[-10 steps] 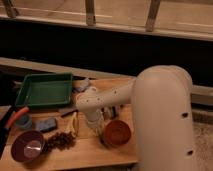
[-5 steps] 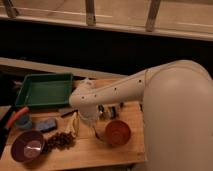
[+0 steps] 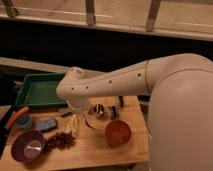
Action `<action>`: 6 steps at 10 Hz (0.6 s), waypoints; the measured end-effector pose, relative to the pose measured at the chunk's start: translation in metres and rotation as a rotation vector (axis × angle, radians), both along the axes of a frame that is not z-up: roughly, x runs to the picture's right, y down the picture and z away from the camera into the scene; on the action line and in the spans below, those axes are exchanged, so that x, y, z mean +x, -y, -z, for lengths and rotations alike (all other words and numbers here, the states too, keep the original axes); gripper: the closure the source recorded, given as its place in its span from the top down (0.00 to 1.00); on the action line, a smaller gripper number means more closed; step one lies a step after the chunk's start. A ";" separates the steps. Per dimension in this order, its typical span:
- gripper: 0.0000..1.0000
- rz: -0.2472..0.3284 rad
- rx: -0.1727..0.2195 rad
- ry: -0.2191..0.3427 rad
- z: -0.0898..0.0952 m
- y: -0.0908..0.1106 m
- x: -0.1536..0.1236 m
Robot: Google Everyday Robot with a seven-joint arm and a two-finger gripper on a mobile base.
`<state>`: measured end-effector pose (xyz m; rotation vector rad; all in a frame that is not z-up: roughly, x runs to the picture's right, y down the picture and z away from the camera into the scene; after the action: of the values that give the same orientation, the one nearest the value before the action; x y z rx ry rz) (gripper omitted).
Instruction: Place fork in tray
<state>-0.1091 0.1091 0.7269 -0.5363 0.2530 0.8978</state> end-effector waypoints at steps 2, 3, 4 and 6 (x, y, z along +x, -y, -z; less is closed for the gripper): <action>0.00 -0.009 0.051 0.019 0.006 0.042 -0.021; 0.00 -0.024 0.071 0.041 0.010 0.060 -0.030; 0.00 -0.073 0.093 0.089 0.013 0.088 -0.032; 0.00 -0.211 0.125 0.242 0.013 0.135 -0.030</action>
<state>-0.1394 -0.0255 0.7143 -0.5566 -0.0810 1.0350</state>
